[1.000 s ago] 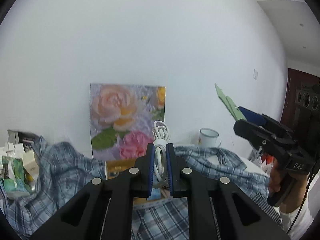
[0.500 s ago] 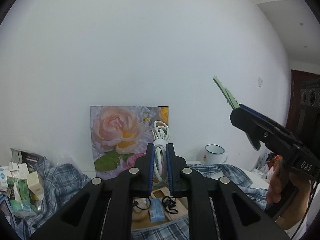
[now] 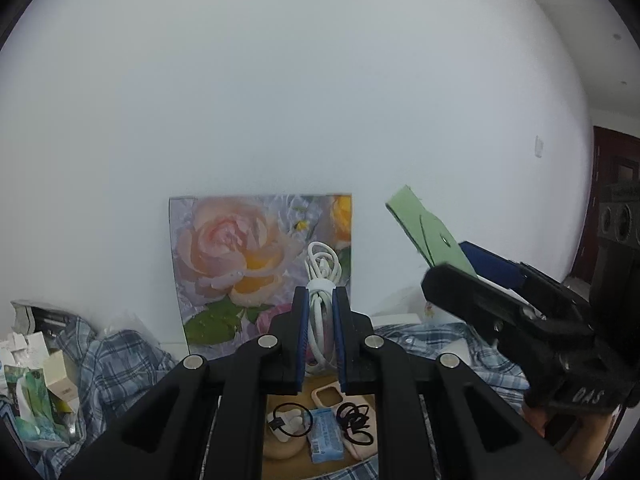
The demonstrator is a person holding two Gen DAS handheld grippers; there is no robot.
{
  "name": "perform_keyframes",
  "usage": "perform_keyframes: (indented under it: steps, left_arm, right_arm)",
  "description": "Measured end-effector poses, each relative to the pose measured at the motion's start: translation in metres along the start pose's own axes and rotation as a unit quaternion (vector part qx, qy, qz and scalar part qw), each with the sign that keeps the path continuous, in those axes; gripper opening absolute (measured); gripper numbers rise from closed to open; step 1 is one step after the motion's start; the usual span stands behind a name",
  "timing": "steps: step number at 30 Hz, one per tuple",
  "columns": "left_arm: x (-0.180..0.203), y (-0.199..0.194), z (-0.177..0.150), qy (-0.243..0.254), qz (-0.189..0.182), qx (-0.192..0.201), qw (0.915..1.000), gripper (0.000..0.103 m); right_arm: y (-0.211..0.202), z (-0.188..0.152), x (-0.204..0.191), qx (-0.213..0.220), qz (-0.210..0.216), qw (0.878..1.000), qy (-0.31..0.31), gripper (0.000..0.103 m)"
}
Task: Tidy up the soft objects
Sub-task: 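Lift the white cable with the left tool while the right tool lifts the pouch over the box, then lower the cable and green pouch into the box and open both tools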
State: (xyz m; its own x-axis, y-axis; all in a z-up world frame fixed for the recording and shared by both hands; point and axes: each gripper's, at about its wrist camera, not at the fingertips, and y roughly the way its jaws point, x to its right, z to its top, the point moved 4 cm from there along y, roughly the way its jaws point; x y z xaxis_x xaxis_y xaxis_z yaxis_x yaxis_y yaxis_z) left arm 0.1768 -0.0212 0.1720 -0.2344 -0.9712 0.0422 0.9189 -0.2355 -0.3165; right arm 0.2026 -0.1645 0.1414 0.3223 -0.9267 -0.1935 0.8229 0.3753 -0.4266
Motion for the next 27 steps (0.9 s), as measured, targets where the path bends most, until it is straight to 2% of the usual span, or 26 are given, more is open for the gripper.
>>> perform_keyframes:
  steps: [4,11,15,23,27]
  left_arm:
    - [-0.007,0.022,-0.016,-0.003,0.023,-0.017,0.9996,0.012]
    - [-0.020,0.049,-0.042,-0.014,0.035,-0.042,0.9984,0.012]
    - [-0.027,0.057,-0.051,-0.021,0.038,-0.052,0.9977,0.012]
    - [-0.033,0.074,-0.068,-0.017,0.043,-0.078,0.9959,0.012]
    - [-0.036,0.087,-0.080,-0.026,0.029,-0.094,0.9948,0.012]
  right_arm:
    - [0.008,-0.015,0.014,-0.019,0.000,1.000,0.017,0.075]
    - [0.030,-0.037,0.027,-0.047,-0.007,0.998,0.027,0.075]
    - [0.059,-0.055,0.036,-0.073,-0.005,0.997,0.038,0.075]
    - [0.086,-0.086,0.040,-0.111,-0.011,0.993,0.045,0.075]
    - [0.096,-0.102,0.046,-0.132,-0.014,0.990,0.053,0.075]
